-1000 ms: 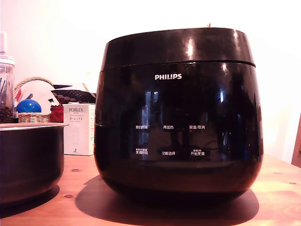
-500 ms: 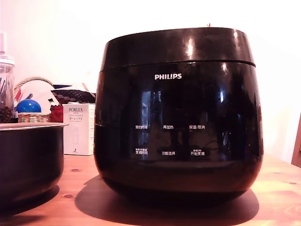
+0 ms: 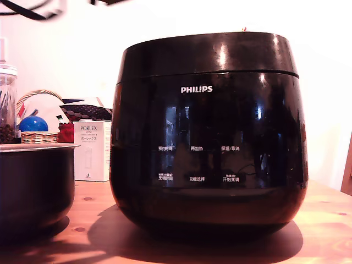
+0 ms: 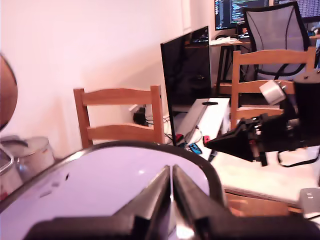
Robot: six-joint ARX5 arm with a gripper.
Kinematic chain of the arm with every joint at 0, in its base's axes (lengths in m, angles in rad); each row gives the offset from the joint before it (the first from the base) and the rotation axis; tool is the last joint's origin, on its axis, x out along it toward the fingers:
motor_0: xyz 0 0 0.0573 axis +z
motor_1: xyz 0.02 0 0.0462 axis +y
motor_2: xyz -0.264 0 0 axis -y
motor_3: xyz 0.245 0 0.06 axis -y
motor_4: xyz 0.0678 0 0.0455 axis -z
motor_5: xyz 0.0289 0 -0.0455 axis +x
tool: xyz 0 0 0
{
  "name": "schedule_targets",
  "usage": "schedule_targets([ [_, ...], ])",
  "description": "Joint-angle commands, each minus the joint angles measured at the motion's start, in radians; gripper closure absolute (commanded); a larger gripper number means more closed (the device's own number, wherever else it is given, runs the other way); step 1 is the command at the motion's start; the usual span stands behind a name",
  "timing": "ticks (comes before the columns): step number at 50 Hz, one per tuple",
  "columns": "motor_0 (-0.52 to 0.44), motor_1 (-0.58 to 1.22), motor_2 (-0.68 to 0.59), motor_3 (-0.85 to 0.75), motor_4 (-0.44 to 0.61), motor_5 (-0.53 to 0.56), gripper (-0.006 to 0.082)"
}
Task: Open the rice cooker by pressing the large metal button on the top of its lid with medium force
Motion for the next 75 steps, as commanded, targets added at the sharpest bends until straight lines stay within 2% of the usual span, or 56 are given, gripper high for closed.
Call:
schedule_targets([
  [1, -0.014, 0.033, 0.016, 0.027, -0.006, 0.007, 0.0790],
  [14, -0.027, 0.122, 0.019, 0.058, -0.043, 0.007, 0.0790],
  [29, -0.029, 0.142, 0.020, 0.043, -0.099, 0.007, 0.0791],
  [49, -0.041, 0.142, 0.038, -0.120, -0.105, 0.034, 0.0791],
  [60, -0.041, 0.144, 0.038, -0.241, -0.151, 0.055, 0.0791],
  [75, -0.042, 0.206, 0.038, -0.312, -0.182, 0.059, 0.0791],
])
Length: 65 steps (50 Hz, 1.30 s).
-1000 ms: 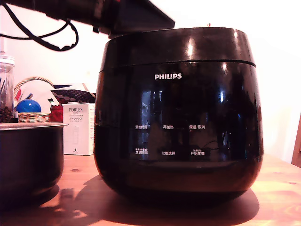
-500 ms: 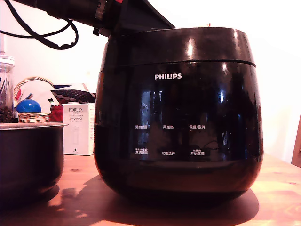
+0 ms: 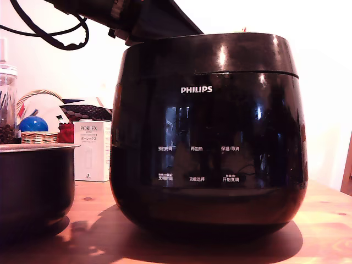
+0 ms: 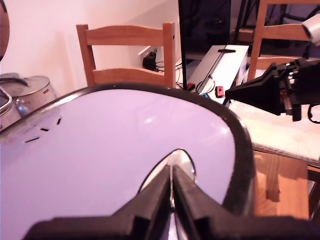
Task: Open the rice cooker by pressing the large metal button on the top of its lid with medium force
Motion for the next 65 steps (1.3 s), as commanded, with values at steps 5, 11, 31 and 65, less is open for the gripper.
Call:
schedule_targets([
  [5, -0.005, 0.103, -0.062, -0.089, -0.019, 0.005, 0.0791],
  [11, -0.016, 0.117, -0.062, -0.120, -0.026, 0.031, 0.0791],
  [31, -0.035, 0.117, -0.062, -0.190, -0.078, 0.058, 0.0791],
  [65, -0.034, -0.040, -0.047, 0.061, -0.109, -0.108, 0.0791],
])
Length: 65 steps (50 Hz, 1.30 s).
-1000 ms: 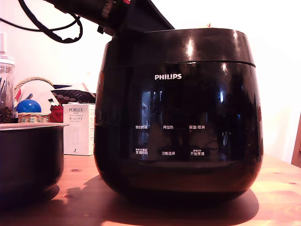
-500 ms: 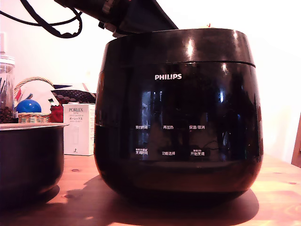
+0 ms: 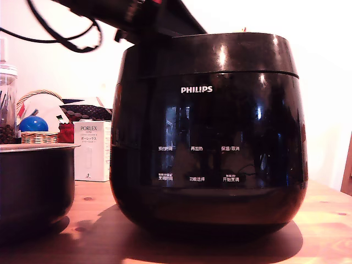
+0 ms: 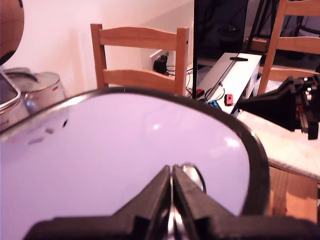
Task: Open the rice cooker by pressing the large metal button on the top of its lid with medium force
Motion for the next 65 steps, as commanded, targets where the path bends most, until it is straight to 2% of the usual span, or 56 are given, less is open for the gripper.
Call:
schedule_targets([
  [1, 0.004, -0.037, -0.029, -0.007, -0.016, -0.009, 0.0791],
  [23, 0.011, -0.150, -0.029, -0.072, -0.169, -0.009, 0.0791],
  [33, 0.046, -0.186, -0.029, -0.078, -0.227, -0.006, 0.0790],
  [44, 0.142, -0.240, -0.029, -0.097, -0.271, -0.002, 0.0791],
  [65, 0.390, -0.363, -0.029, -0.181, -0.288, -0.001, 0.0791],
])
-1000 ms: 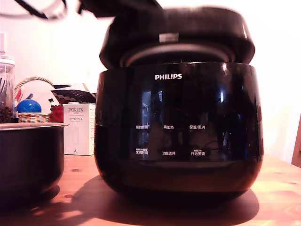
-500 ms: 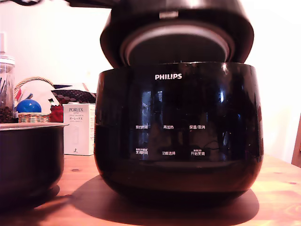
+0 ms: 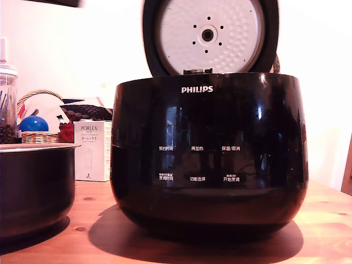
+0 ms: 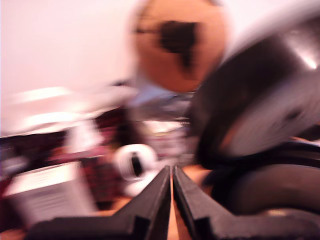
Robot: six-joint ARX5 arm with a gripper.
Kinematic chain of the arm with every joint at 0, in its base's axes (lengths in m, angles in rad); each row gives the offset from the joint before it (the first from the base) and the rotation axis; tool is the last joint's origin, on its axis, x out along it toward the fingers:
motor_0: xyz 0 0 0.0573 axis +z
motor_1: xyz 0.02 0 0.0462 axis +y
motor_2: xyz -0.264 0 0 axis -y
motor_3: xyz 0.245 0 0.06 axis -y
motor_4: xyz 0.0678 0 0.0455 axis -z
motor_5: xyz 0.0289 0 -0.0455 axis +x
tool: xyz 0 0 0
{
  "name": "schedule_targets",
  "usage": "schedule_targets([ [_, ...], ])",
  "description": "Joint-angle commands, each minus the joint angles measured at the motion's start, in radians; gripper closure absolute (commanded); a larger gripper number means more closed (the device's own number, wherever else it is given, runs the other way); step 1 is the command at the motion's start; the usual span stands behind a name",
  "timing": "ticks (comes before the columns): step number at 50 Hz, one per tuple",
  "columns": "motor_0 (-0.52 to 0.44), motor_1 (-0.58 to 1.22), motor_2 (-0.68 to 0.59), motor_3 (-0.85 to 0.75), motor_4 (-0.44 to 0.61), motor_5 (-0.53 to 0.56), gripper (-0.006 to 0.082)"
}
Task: Open the rice cooker by pressing the large metal button on the top of its lid with medium force
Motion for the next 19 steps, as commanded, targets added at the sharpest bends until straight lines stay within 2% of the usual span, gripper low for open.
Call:
schedule_targets([
  [1, 0.026, -0.012, -0.025, -0.006, 0.000, 0.003, 0.0791],
  [9, 0.076, -0.041, -0.025, -0.023, 0.001, 0.002, 0.0791],
  [19, 0.088, -0.048, -0.025, -0.023, 0.001, 0.002, 0.0791],
])
